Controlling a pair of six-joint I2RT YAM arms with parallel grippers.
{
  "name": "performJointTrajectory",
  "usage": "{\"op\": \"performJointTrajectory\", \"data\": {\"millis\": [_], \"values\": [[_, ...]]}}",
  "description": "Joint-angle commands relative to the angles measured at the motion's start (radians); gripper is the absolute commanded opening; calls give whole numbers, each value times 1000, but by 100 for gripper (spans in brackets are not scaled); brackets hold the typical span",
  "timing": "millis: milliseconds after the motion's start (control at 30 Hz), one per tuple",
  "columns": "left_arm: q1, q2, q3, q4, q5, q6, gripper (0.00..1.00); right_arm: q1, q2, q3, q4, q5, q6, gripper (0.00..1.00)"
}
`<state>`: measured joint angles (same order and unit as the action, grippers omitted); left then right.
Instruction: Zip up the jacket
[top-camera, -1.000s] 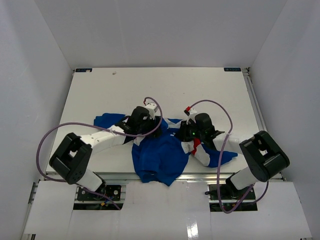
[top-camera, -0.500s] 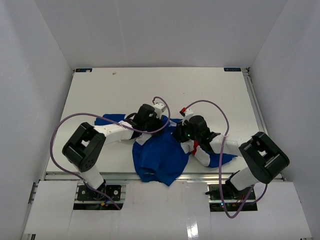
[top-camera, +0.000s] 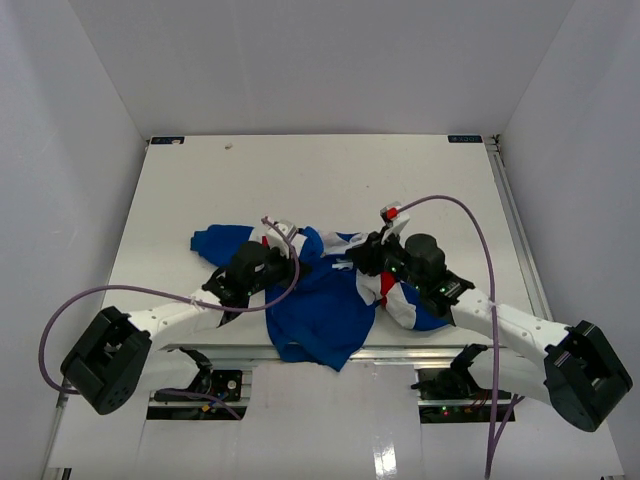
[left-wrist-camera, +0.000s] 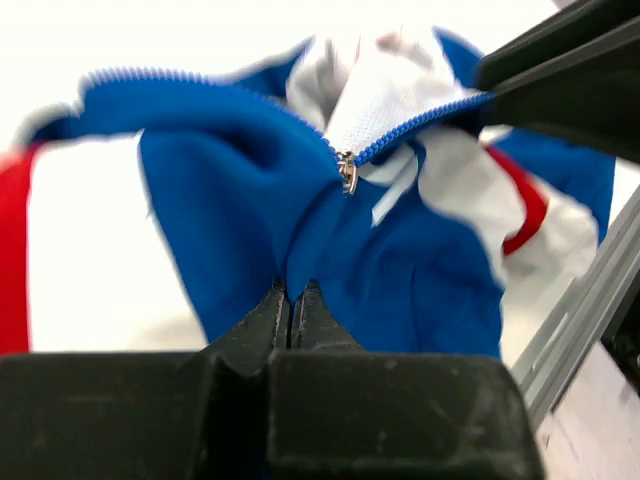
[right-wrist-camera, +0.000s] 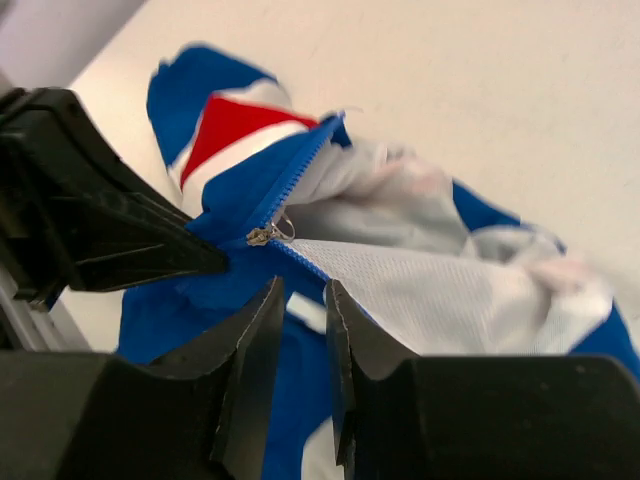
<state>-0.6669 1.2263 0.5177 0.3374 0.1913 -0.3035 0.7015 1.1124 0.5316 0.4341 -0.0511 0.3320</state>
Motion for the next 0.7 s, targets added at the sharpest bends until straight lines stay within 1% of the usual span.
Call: {"op": "performJointTrajectory", "data": {"millis": [0, 100, 200, 333, 433, 667], "values": [[-2, -25, -186, 109, -53, -122, 0, 41, -41, -75, 34, 12, 19, 30], [-4, -35, -255, 170, -66, -165, 0, 46, -47, -60, 33, 13, 13, 31], [-6, -31, -323, 240, -54, -190, 0, 48, 9, -16, 17, -19, -12, 34], [-6, -39, -373, 287, -67, -194, 0, 50, 148, 13, 90, -182, -70, 44], [-5, -50, -376, 306, -59, -193, 0, 50, 247, 34, 167, -323, -120, 49], [-5, -86, -398, 377, 0, -190, 0, 45, 429, 179, 176, -599, -236, 57]]}}
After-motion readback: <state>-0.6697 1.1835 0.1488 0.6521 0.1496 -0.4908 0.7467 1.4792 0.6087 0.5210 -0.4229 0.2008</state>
